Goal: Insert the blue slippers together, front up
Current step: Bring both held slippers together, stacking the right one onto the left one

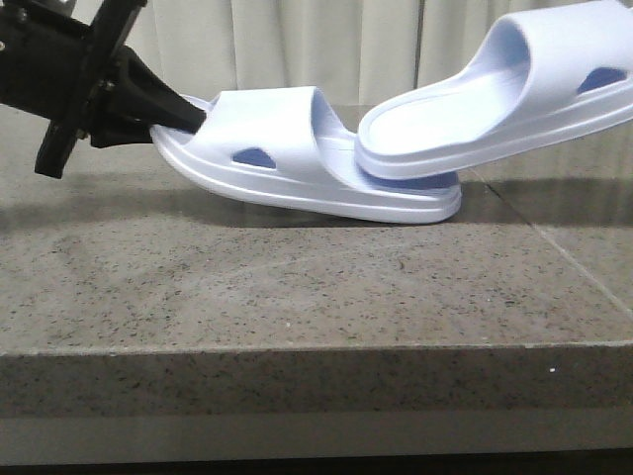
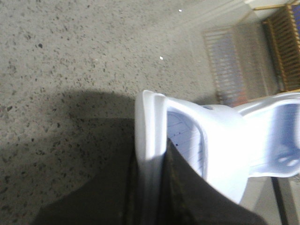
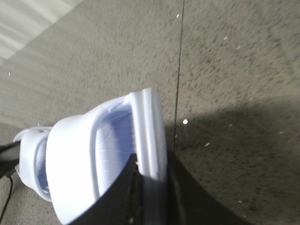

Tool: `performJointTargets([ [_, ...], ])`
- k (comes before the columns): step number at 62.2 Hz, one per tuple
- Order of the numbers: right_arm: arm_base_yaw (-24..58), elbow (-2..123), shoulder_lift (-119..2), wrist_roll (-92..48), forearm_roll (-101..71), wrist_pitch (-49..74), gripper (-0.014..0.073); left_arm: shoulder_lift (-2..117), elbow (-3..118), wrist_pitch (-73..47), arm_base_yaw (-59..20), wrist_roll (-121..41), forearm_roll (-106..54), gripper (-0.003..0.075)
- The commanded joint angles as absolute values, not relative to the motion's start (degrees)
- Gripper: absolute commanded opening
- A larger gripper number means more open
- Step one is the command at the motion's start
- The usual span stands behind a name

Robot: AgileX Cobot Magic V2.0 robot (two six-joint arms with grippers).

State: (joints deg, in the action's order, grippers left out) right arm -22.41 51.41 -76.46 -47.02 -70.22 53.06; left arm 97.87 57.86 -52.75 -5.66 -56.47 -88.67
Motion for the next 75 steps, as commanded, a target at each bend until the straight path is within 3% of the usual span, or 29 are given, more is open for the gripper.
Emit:
performJointTargets([
  [1, -20.2, 52.7, -75.7, -47.0, -74.7, 52.6, -0.0066, 95.8, 58.5, -58.6, -3.8, -56.7, -90.5, -0.0020],
  [24, -12.3, 51.9, -79.6, -47.0, -75.6, 45.6, -0.0066, 95.8, 53.9, -55.7, -3.3, -59.2, -92.3, -0.0020],
  [56, 4.9, 51.7, -84.6, -47.0, -79.1, 41.1, -0.0066, 95.8, 53.9, -55.5, -3.3, -59.2, -92.7, -0.0020],
  [75, 8.1, 51.7, -84.7, -47.0, -79.0, 40.7, -0.0066, 95.8, 53.9, -55.4, -3.3, -59.2, -92.7, -0.0020],
])
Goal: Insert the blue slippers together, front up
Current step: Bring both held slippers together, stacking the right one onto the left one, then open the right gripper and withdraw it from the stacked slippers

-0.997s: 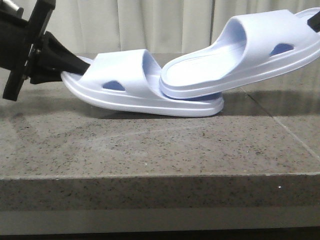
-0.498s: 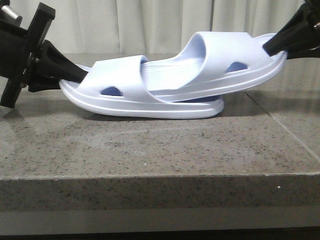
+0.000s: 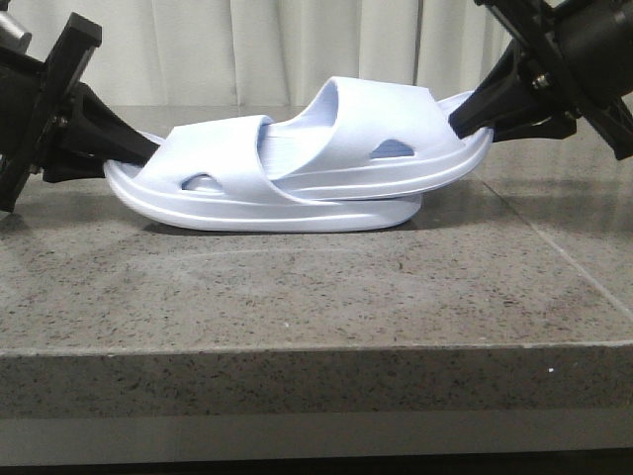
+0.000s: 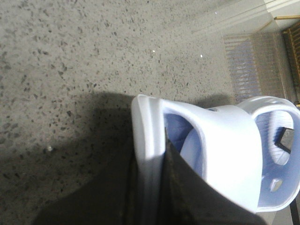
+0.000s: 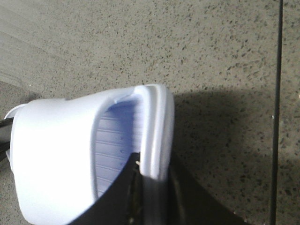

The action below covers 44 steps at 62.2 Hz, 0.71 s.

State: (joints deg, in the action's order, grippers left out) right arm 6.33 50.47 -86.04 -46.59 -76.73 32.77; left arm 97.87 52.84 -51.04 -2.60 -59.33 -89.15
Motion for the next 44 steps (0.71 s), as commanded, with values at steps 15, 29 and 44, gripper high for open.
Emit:
performJointTargets([
  [15, 8.1, 51.7, -84.7, -47.0, -78.0, 42.8, -0.0066, 95.8, 53.9, -55.4, -3.3, -59.3, -92.7, -0.0020],
  [29, 8.1, 51.7, -84.7, -47.0, -76.8, 40.9, -0.0066, 95.8, 53.9, -55.4, -3.3, -59.3, -92.7, -0.0020],
  [44, 7.1, 51.7, -84.2, -47.0, -71.3, 38.8, 0.0022, 95.8, 53.9, -55.4, -3.3, -59.3, -92.7, -0.0020],
])
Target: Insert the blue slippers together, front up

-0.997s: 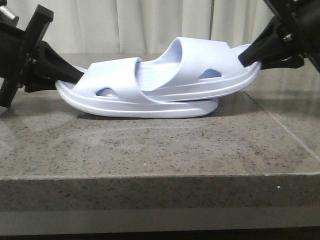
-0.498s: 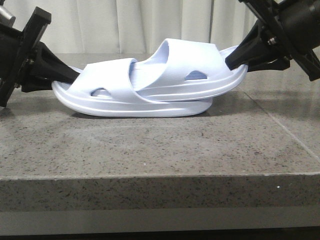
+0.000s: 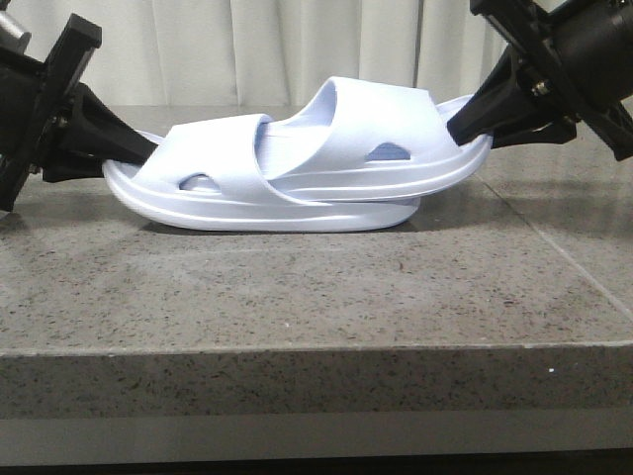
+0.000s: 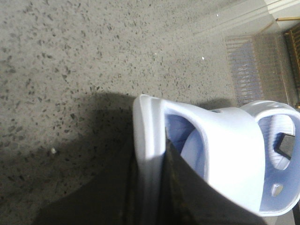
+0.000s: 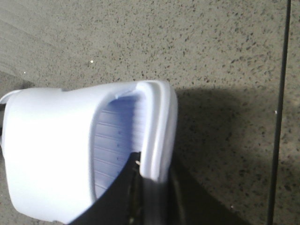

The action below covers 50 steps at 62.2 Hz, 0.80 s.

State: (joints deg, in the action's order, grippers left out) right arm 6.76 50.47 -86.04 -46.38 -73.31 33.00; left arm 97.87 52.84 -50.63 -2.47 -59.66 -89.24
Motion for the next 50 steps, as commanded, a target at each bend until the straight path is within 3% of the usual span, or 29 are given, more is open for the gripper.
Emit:
performJointTargets([
  [1, 6.8, 51.7, -84.1, -47.0, -70.8, 38.8, 0.0052, 95.8, 53.9, -55.4, -3.3, -59.3, -92.7, -0.0020],
  [13, 1.1, 51.7, -82.0, -47.0, -69.0, 42.7, 0.0428, 95.8, 53.9, -55.5, -3.3, -59.3, -92.7, -0.0020],
  [22, -4.8, 51.9, -79.6, -47.0, -67.5, 45.8, 0.0598, 95.8, 53.9, -55.5, -3.3, -59.3, -92.7, -0.0020],
  [39, -14.4, 51.9, -73.7, -46.4, -63.2, 50.0, 0.0615, 95.8, 53.9, -55.3, -3.3, -59.3, -92.7, -0.0020],
  [50, -16.1, 51.9, -66.9, -46.4, -63.2, 54.5, 0.0614, 95.8, 53.9, -55.3, -3.3, -59.3, -92.8, -0.0020],
])
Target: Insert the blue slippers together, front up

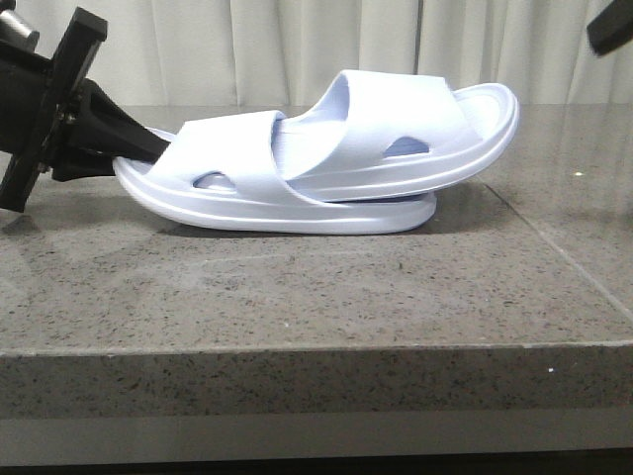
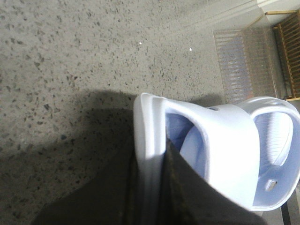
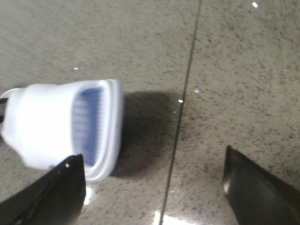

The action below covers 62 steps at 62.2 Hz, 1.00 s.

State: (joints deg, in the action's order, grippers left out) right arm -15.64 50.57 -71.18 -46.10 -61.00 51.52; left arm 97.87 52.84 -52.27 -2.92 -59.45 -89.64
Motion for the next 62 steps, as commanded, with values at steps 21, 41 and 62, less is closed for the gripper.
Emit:
performJointTargets([
  [21, -16.0, 51.7, -61.0, -46.4, -63.2, 55.9, 0.0614, 96.0, 53.9, -53.6, -5.3, -59.9, -92.8, -0.0020],
  [41, -16.0, 48.5, -61.0, -46.4, -63.2, 54.0, 0.0614, 96.0, 54.2, -52.2, -5.2, -60.5, -89.5, 0.0036],
  [62, -16.0, 48.1, -61.0, -46.4, -62.9, 53.5, 0.0614, 95.5, 58.7, -52.2, -3.8, -56.0, -82.7, 0.0442],
])
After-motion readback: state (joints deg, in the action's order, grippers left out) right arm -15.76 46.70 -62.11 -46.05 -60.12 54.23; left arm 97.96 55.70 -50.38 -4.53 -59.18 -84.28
